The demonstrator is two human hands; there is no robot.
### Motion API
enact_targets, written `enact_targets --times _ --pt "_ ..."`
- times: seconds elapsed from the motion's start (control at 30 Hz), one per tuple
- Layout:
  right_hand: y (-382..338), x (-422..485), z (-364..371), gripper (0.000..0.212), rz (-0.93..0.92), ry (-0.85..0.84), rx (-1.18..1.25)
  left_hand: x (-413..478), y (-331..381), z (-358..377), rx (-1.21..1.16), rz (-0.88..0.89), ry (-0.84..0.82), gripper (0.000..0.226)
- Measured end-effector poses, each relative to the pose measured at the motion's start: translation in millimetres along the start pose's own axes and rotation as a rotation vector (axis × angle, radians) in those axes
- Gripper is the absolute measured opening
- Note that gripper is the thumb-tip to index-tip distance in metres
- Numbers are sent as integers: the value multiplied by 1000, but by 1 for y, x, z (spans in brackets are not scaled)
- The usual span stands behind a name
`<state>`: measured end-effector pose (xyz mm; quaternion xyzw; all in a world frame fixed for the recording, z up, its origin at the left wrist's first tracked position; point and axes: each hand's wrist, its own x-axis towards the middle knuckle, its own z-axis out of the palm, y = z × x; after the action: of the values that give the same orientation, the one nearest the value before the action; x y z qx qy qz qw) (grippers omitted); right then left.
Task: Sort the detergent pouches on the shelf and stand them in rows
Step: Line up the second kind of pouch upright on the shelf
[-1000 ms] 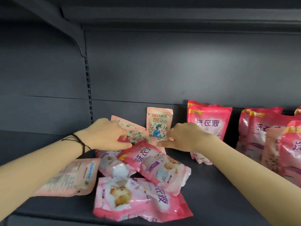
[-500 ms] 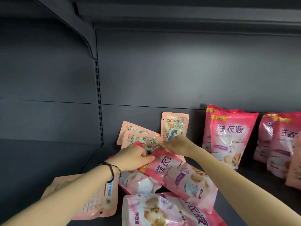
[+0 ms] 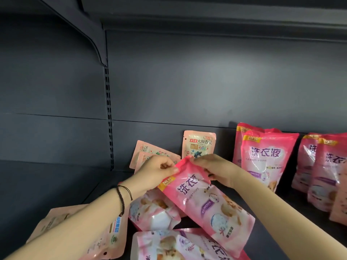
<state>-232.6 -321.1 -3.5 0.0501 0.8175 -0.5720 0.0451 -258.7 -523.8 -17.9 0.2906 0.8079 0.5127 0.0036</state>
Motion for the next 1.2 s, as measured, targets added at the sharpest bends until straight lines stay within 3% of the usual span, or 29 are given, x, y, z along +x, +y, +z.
enact_targets --times 0.13,0.23,0.3,0.43,0.53,0.67,0.87,1.0,1.2 --pt "-11 -22 -11 42 -138 -64 399 3 34 -7 -17 125 37 17" --pt "-16 -39 -14 38 -269 58 445 -3 48 -7 -47 172 113 8" --pt "-20 -50 -17 32 -345 133 475 -10 51 -5 -215 145 144 2" --pt "-23 -66 -22 21 -463 239 462 -28 45 5 -477 58 101 28" --pt "-16 -74 -23 25 -509 300 511 -38 40 21 -549 -27 -6 39" --pt "0 -92 -27 49 -518 338 515 -38 43 33 -571 -10 -34 25" --pt "47 -113 -34 35 -315 289 492 -31 61 54 -553 3 -58 22" --pt "60 -115 -40 65 -344 395 483 -25 73 64 -621 -29 -21 23" --pt "61 -126 -86 47 -429 385 626 -7 106 108 -705 -59 35 15"
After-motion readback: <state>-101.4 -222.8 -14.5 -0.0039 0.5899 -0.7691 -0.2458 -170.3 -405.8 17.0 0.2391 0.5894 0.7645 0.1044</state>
